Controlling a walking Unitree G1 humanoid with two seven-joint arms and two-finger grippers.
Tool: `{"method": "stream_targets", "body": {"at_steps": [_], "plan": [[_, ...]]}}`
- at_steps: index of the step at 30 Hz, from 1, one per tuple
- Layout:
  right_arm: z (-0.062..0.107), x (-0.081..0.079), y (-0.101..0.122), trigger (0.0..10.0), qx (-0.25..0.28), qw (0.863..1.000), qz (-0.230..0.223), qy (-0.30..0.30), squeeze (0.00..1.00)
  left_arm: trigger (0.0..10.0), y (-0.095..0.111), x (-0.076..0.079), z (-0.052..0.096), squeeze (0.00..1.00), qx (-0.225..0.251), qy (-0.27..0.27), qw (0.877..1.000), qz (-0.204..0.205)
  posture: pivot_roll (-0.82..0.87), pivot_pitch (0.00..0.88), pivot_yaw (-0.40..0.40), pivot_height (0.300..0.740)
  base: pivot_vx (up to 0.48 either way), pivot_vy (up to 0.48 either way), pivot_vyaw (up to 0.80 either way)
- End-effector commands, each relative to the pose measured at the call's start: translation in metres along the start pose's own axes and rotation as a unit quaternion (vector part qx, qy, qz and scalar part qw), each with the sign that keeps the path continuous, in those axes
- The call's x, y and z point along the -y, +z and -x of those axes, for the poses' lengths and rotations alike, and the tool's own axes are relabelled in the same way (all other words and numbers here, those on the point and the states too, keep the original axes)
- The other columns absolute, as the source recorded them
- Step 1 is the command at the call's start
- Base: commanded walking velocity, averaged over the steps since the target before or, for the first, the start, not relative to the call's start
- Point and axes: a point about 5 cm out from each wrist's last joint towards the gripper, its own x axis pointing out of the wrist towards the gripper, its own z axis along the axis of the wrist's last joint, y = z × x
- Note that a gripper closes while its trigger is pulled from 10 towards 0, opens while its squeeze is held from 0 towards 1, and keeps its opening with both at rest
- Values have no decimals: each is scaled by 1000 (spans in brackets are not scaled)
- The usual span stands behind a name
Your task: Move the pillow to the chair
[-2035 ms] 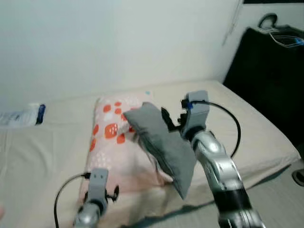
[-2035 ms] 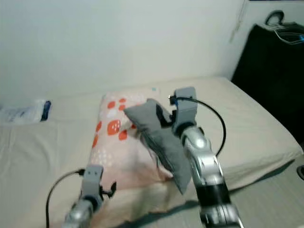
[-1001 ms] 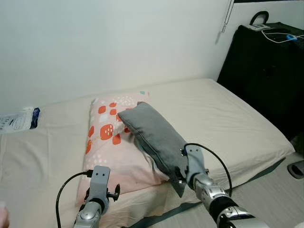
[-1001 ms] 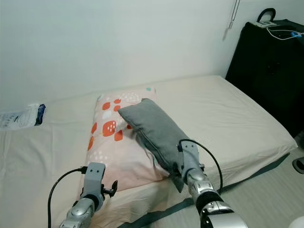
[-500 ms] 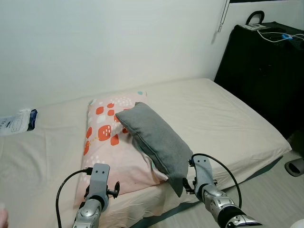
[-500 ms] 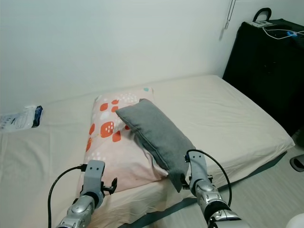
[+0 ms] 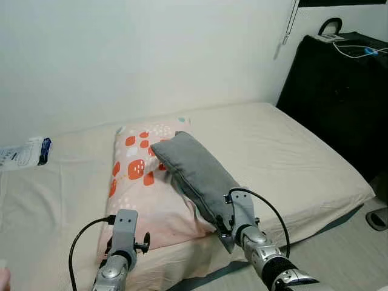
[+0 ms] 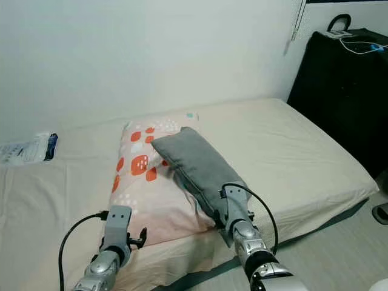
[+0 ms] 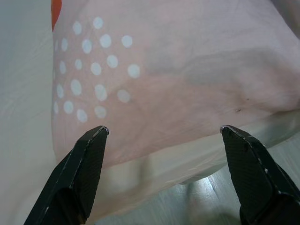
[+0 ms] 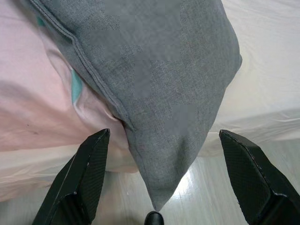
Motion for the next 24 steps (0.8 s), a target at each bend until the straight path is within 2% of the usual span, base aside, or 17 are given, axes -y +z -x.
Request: {"method": "stream_targets", "body": {"at_steps": [1, 6, 15, 17, 24], "plan": [[2, 5, -9, 10000, -14, 1000, -2, -8, 0, 10000, -3, -2, 1, 0, -3, 6, 1000, -1, 94, 0, -68, 740, 0, 0, 0], [3, 13, -13, 10000, -21, 1000, 2, -19, 0, 10000, -3, -5, 2, 0, -4, 8, 1000, -6, 106, 0, -72, 740, 0, 0, 0], [2, 10, -9, 10000, -16, 1000, 3, -16, 0, 10000, -1, -6, 1, 0, -2, 13, 1000, -4, 108, 0, -76, 740, 0, 0, 0], [0, 4, 1, 10000, 16, 1000, 0, -7, 0, 10000, 1, -7, -1, 0, -5, 17, 1000, 1, 108, 0, -71, 740, 0, 0, 0], [0, 1, 16, 10000, 64, 998, -8, 5, 0, 10000, 4, -9, -2, 0, -6, 29, 999, 14, 101, 0, -70, 740, 0, 0, 0]]}}
